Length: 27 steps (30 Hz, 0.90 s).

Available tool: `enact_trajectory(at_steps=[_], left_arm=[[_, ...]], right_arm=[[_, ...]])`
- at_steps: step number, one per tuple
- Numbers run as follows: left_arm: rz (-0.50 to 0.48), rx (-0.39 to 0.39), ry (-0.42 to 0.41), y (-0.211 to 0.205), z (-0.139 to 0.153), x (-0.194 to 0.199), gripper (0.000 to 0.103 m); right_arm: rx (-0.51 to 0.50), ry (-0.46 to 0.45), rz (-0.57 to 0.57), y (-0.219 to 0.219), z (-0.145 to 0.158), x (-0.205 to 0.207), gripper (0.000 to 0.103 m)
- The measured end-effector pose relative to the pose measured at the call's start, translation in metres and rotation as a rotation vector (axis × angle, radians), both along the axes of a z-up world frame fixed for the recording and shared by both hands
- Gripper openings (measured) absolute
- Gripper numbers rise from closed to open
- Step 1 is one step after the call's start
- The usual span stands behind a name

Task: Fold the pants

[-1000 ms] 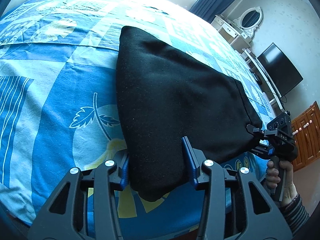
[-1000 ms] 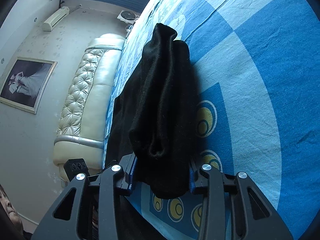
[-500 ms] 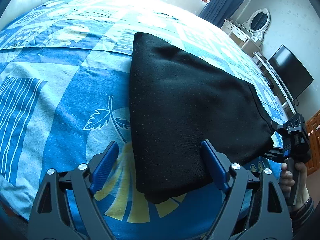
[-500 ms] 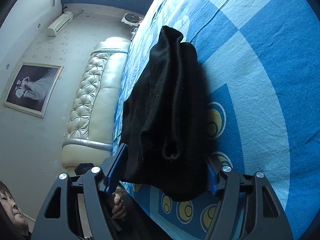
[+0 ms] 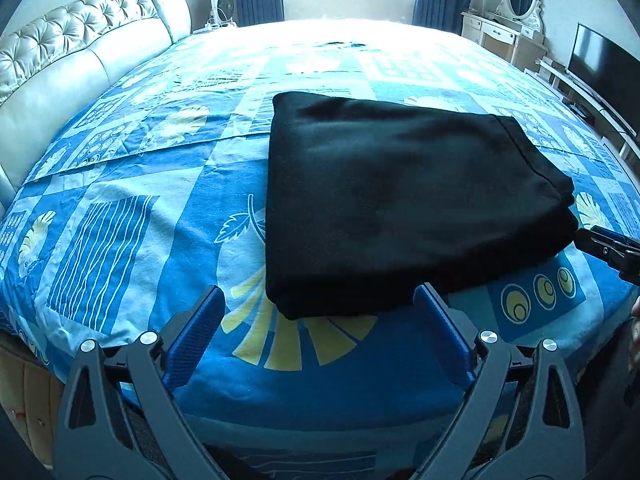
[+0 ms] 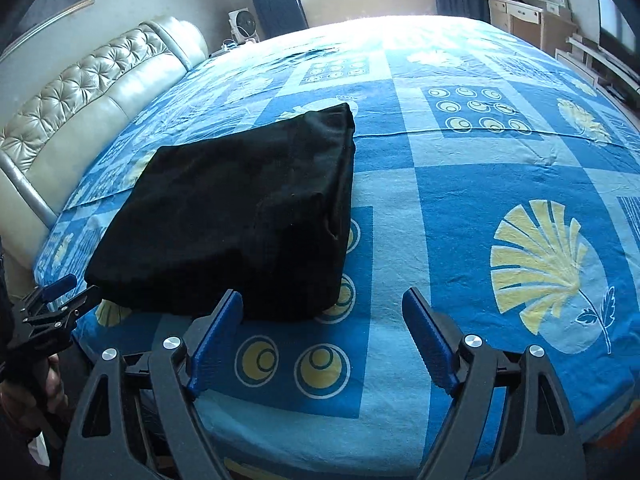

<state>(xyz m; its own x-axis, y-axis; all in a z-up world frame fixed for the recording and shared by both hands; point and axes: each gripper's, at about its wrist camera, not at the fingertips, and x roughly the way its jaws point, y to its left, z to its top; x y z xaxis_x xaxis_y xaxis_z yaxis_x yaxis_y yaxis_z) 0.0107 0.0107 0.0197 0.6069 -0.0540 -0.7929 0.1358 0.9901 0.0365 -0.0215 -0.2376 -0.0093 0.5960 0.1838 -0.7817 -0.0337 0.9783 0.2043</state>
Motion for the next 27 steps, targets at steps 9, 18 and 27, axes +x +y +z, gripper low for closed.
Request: enact_trajectory(at_steps=[9, 18, 27], left_arm=[[0.011, -0.019, -0.033, -0.018, 0.014, -0.024, 0.096], [0.028, -0.067, 0.012, -0.012, 0.013, -0.029, 0.096], [0.030, -0.051, -0.002, -0.016, 0.018, -0.032, 0.099]], right_arm=[[0.024, -0.006, 0.002, 0.014, -0.002, -0.018, 0.081], [0.013, 0.015, 0.036, 0.027, -0.006, -0.021, 0.081], [0.012, 0.027, 0.055, 0.033, -0.009, -0.021, 0.081]])
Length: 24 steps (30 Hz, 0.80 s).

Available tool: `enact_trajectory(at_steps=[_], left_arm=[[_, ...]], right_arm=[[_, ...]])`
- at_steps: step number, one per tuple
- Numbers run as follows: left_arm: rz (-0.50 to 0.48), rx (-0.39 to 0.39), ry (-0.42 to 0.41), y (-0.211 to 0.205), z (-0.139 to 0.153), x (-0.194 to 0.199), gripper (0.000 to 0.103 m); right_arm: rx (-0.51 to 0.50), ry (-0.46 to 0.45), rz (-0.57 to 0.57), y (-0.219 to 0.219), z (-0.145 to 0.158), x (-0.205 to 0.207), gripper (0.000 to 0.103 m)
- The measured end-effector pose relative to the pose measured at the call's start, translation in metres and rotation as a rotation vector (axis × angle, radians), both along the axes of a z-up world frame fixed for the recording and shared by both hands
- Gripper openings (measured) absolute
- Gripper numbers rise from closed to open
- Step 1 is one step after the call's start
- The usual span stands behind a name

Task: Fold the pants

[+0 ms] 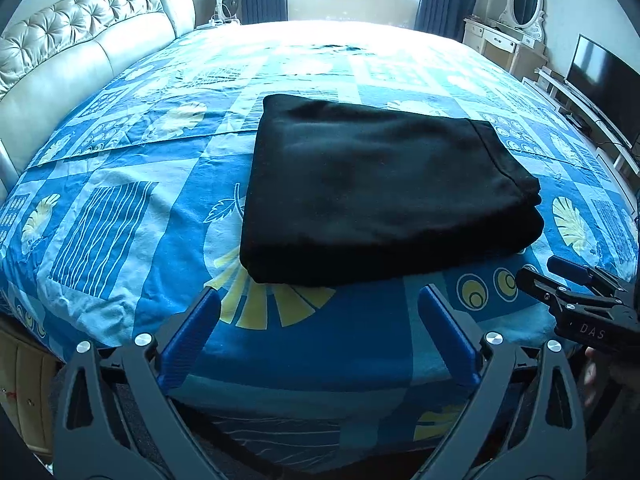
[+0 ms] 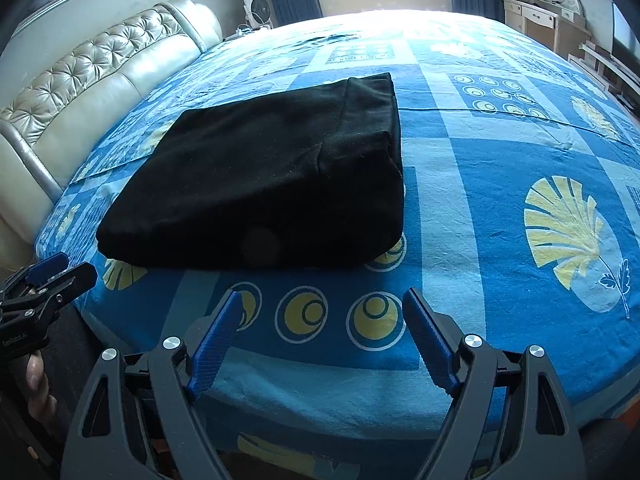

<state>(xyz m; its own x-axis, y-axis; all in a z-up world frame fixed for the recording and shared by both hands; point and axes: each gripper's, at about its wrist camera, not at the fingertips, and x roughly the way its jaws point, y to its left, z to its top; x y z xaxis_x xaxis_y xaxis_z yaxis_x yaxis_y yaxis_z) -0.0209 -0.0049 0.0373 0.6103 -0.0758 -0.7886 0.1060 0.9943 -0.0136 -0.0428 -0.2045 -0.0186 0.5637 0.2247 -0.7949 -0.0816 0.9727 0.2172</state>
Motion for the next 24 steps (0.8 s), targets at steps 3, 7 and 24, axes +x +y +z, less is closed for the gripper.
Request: enact_trajectory(at_steps=[3, 7, 24], left_arm=[[0.001, 0.004, 0.003, -0.0010, 0.0004, 0.0002, 0.099], [0.011, 0.025, 0.006, -0.0011, -0.0006, 0.0006, 0.099], [0.034, 0.040, 0.015, 0.0023, -0.0014, 0.0017, 0.099]], right_arm=[[0.003, 0.008, 0.000, -0.0005, -0.0011, 0.0005, 0.081], [0.005, 0.015, -0.001, -0.0001, -0.0027, 0.0007, 0.081], [0.009, 0.027, 0.009, 0.0035, -0.0059, -0.0005, 0.081]])
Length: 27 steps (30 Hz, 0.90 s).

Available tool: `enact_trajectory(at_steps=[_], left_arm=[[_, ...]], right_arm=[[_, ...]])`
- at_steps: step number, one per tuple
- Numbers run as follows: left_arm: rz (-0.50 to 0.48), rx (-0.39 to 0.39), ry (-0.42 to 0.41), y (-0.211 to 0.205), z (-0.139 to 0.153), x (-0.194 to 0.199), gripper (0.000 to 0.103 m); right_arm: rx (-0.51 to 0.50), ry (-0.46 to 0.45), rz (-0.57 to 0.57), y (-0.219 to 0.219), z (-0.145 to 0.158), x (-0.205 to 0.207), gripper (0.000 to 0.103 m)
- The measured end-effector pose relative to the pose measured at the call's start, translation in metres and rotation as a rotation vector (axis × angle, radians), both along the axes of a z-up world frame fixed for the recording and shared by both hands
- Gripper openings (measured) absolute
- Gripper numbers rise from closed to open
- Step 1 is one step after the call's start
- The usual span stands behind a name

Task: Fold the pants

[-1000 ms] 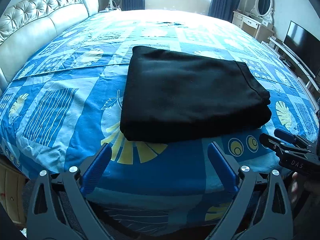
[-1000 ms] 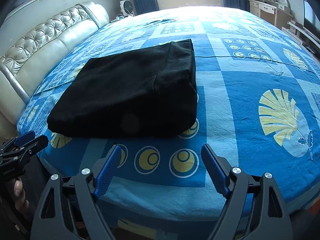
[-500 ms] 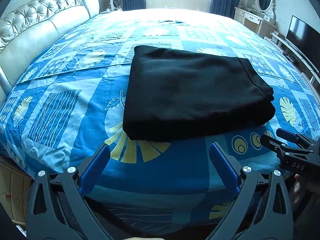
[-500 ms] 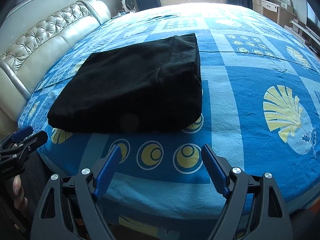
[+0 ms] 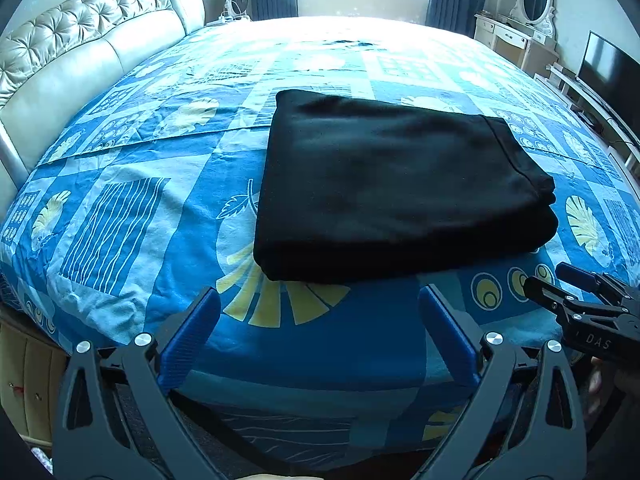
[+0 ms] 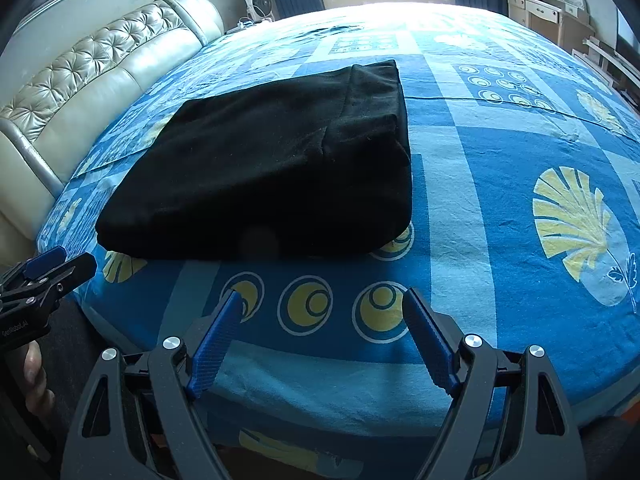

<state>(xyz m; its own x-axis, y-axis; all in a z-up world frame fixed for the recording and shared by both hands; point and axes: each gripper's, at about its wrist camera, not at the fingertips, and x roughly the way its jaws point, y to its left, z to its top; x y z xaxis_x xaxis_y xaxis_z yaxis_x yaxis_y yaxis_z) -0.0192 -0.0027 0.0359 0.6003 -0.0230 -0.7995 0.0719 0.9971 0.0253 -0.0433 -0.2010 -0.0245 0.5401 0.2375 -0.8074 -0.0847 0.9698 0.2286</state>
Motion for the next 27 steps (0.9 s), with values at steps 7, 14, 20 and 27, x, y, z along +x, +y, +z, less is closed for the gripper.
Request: enact_trajectory(at_steps=[7, 14, 20, 27], left_arm=[[0.001, 0.002, 0.006, -0.0006, -0.0009, 0.0000, 0.099], [-0.007, 0.008, 0.007, -0.0032, -0.0022, -0.0011, 0.099], [-0.013, 0.024, 0.002, -0.0050, -0.0018, -0.0018, 0.099], [0.014, 0.019, 0.022, -0.0025, 0.0000, 0.0020, 0.101]], right_arm=[[0.000, 0.005, 0.001, 0.0013, -0.0018, 0.0002, 0.081], [-0.002, 0.014, 0.008, 0.0027, -0.0039, 0.0006, 0.081], [-0.002, 0.019, 0.019, 0.0060, -0.0046, -0.0010, 0.081], [-0.001, 0.025, 0.025, 0.0074, -0.0060, -0.0008, 0.081]])
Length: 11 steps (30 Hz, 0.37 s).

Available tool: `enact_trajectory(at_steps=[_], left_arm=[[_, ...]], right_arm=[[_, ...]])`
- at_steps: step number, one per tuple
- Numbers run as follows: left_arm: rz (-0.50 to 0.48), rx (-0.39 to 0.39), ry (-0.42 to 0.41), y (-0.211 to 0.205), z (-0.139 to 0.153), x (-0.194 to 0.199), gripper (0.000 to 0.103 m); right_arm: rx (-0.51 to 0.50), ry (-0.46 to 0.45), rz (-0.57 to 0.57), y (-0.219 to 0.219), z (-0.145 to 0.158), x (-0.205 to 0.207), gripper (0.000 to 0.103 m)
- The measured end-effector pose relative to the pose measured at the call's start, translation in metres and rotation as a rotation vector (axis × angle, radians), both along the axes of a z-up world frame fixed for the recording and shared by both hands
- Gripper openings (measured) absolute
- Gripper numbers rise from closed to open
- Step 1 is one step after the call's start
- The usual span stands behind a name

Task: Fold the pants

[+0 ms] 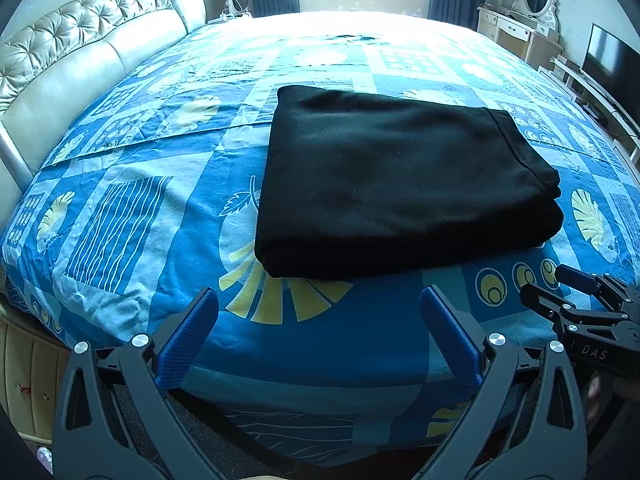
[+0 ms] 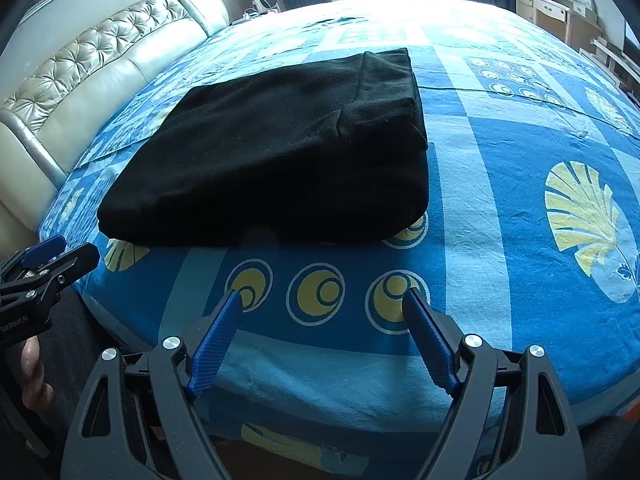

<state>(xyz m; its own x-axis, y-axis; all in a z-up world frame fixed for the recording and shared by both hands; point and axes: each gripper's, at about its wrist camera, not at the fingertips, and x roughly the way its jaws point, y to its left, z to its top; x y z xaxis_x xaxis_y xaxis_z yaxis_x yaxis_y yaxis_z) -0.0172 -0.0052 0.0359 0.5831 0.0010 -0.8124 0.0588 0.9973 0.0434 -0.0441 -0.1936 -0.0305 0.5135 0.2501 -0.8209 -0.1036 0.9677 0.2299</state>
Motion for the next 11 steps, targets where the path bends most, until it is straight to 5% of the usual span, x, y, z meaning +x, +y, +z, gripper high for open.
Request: enact_trajectory(at_steps=[6, 11], left_arm=[[-0.058, -0.075, -0.050, 0.015, 0.017, 0.012, 0.101], [0.102, 0.006, -0.167, 0.081, 0.033, 0.077, 0.101]], right_arm=[[0.044, -0.009, 0.010, -0.002, 0.013, 0.000, 0.081], [0.045, -0.142, -0.010, -0.025, 0.061, 0.032, 0.086]])
